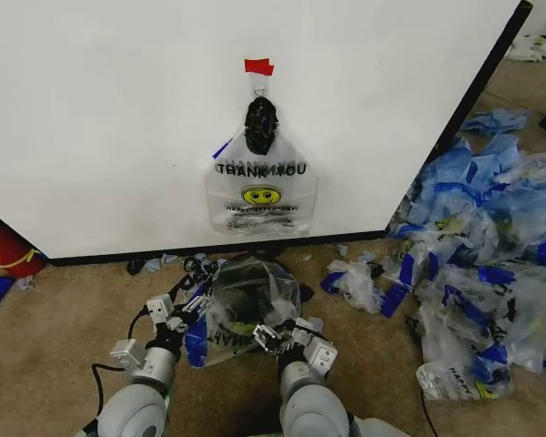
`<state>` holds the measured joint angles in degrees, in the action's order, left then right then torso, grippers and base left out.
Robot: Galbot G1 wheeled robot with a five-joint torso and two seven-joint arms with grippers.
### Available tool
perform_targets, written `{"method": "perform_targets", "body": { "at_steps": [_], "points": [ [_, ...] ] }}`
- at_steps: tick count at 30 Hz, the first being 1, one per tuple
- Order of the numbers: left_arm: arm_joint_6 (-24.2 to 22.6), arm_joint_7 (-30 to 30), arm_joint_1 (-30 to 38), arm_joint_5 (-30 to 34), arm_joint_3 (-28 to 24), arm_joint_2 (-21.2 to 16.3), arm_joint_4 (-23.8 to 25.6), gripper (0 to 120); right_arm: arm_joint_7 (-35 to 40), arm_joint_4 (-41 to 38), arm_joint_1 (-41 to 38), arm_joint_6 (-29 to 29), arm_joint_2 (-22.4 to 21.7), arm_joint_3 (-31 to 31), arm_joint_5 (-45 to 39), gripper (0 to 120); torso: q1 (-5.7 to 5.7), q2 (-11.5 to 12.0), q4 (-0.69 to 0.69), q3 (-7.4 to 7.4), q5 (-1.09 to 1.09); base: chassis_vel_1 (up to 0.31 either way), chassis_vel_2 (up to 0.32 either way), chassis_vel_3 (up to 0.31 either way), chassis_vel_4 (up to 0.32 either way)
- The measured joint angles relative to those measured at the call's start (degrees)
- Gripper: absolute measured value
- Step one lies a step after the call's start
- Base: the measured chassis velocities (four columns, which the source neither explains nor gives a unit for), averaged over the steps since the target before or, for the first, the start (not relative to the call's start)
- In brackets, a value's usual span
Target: Pick up the garbage bag from the wall and place it over the trash bin.
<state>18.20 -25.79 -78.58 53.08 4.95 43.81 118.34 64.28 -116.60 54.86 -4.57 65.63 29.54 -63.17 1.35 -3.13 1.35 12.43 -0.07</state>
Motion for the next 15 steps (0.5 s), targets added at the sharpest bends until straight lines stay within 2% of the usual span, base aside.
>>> {"method": "perform_targets", "body": {
  "at_steps": [1,8,10,14,15],
  "points": [
    [0.0,0.0,0.0,0.0,0.0,0.0,0.0,97,0.0,0.0,0.0,0.0,0.0,0.0,0.0,94,0.00,0.0,0.00,0.00,0.00,0.000,0.000,0.000,0.000],
    [0.2,0.1,-0.1,0.0,-0.2,0.1,0.0,97,-0.3,2.6,-0.2,-0.2,2.2,0.7,1.3,65,0.00,0.0,0.00,0.00,0.00,0.000,0.000,0.000,0.000],
    [0.3,0.1,-0.1,0.0,-0.2,0.1,-0.1,97,-0.4,2.8,-0.2,-0.2,2.5,0.8,1.5,63,0.00,0.0,0.00,-0.01,0.01,0.000,0.000,0.000,0.000],
    [0.5,0.2,-0.2,-0.1,-0.3,0.2,-0.4,97,-0.5,3.1,-0.3,-0.2,2.6,1.3,2.2,43,0.00,0.0,0.01,-0.01,0.01,0.000,0.000,0.000,0.000],
    [0.5,0.2,-0.2,-0.1,-0.3,0.2,-0.4,97,-0.6,3.1,-0.4,-0.2,2.5,1.4,2.3,41,0.00,0.0,0.01,-0.01,0.00,0.000,0.000,0.000,0.000]
  ]
}}
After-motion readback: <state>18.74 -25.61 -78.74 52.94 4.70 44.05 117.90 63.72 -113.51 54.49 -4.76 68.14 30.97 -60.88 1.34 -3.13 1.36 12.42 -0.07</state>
